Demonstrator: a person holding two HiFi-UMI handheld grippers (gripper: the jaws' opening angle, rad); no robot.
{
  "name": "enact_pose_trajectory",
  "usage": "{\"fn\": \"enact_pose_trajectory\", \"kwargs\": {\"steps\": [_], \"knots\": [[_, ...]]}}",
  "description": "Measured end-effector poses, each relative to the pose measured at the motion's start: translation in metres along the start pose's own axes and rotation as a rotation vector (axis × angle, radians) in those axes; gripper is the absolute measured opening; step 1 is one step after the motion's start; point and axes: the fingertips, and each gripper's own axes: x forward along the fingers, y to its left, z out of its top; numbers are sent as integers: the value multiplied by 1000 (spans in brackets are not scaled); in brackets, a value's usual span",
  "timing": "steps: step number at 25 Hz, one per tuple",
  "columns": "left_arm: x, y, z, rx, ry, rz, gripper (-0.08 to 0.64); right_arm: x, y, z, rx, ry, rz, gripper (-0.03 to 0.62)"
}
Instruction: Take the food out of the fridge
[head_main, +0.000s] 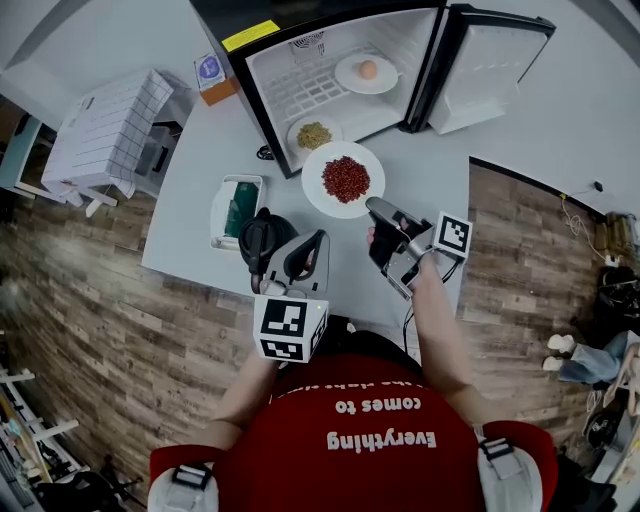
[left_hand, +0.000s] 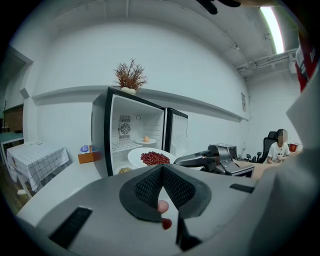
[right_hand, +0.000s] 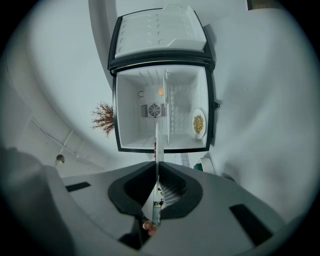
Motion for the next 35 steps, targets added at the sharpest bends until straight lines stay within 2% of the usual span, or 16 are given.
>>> {"fn": "enact_pose_trajectory", "kwargs": {"steps": [8, 14, 21, 35], "knots": [[-9, -4, -11, -2, 25, -4, 3, -21, -35, -15, 20, 1, -45, 26], [-14, -6, -27, -18, 52, -5, 2, -38, -85, -28, 85, -23, -148, 26], [-16, -3, -43, -39, 89, -6, 3, -54, -140, -42, 80, -6, -304, 26], [-8, -4, -49, -34, 114, -43, 2, -48, -200, -41, 91, -16, -458, 26]]}}
